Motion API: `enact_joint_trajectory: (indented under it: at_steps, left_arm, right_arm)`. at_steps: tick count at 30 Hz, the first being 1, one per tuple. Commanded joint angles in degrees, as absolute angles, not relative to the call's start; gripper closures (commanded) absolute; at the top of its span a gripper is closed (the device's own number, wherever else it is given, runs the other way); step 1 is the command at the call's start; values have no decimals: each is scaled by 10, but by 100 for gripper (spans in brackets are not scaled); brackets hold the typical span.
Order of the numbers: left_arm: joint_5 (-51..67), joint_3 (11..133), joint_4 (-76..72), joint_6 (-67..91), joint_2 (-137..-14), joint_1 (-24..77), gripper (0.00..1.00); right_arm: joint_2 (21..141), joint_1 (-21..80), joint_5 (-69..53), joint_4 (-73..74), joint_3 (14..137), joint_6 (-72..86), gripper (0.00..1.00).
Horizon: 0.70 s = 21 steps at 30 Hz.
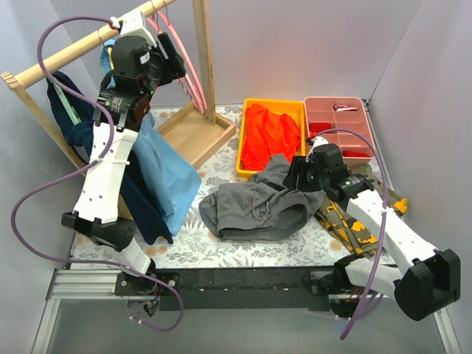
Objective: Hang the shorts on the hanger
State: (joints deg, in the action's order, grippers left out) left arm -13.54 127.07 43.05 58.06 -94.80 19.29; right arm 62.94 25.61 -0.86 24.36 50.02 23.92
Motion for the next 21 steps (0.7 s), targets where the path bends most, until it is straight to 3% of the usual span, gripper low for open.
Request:
enact_joint_trajectory:
  at_steps: [1, 21]
  left_arm:
    - [-59, 1252, 407, 614, -903, 163, 40]
    - [50, 1129, 282, 677, -875, 115, 49]
  right_arm:
    - [634, 255, -28, 219, 497, 229, 36]
    - [642, 255, -37, 209, 489, 230, 36]
